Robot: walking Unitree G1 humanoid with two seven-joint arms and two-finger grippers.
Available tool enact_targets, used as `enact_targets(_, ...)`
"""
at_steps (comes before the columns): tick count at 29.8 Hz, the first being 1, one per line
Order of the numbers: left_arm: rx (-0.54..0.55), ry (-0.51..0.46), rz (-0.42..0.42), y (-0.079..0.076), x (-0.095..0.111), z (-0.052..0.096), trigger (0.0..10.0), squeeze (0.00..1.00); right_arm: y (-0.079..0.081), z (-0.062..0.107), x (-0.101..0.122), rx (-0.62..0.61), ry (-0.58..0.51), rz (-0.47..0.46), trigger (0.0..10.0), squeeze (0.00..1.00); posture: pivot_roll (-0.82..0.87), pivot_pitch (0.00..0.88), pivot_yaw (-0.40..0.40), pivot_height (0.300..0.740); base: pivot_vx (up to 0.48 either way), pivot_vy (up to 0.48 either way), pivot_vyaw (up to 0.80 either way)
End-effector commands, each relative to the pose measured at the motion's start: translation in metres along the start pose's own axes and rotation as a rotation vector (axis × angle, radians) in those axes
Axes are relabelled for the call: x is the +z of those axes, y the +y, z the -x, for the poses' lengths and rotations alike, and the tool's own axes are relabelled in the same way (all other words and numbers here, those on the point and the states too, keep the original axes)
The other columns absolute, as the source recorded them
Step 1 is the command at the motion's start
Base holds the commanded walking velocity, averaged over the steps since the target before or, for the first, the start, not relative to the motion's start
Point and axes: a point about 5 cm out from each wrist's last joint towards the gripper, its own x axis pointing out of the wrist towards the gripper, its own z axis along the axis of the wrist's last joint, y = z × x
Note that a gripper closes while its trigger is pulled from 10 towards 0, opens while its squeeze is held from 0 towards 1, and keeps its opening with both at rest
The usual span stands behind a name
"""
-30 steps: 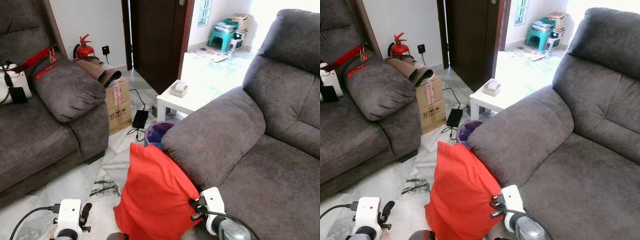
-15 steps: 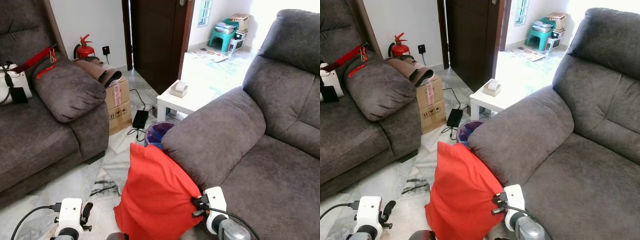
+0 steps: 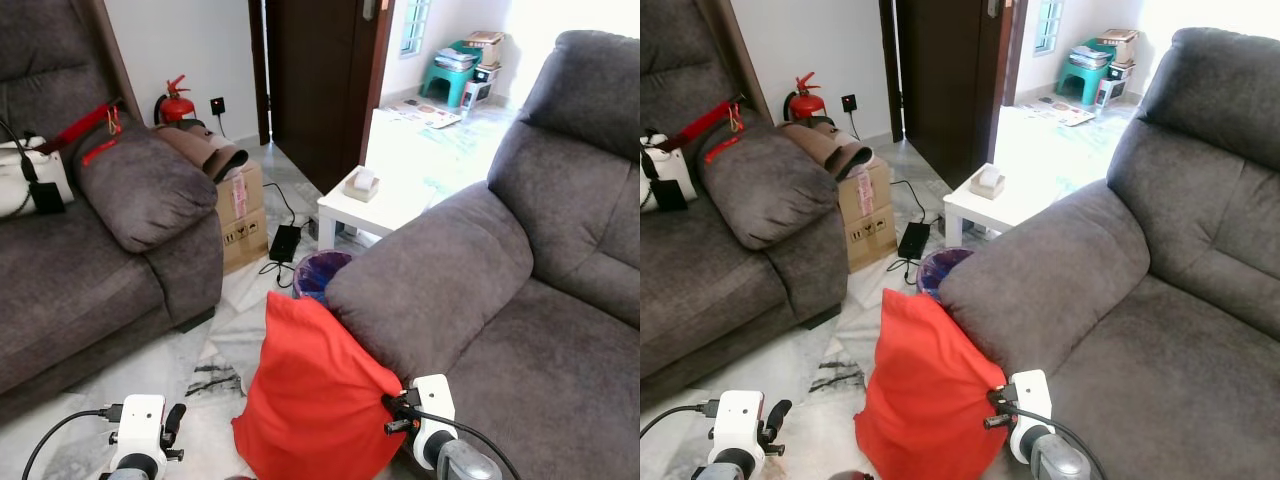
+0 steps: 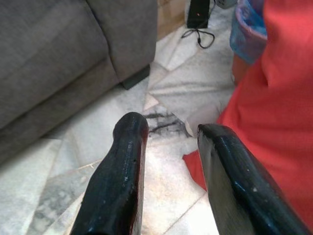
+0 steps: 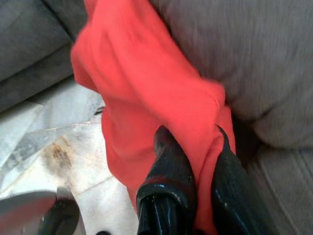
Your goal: Move the pillow to the sofa from floor
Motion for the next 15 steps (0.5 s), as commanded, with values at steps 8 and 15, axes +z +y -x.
enact_targets(8, 0.013, 0.002, 0.001, 0.006, 0.003, -0.003, 10.0, 0.00, -0.002, -0.003, 0.017, 0.007, -0.072, -0.013, 10.0, 0.00, 0.23, 0.000, -0.017, 0.732, 0.000, 0.000, 0.00)
enact_targets(15, 0.013, 0.000, 0.000, 0.006, 0.004, -0.004, 10.0, 0.00, -0.003, -0.005, 0.024, 0.018, -0.087, -0.006, 10.0, 0.00, 0.23, 0.000, -0.019, 0.740, 0.000, 0.000, 0.00)
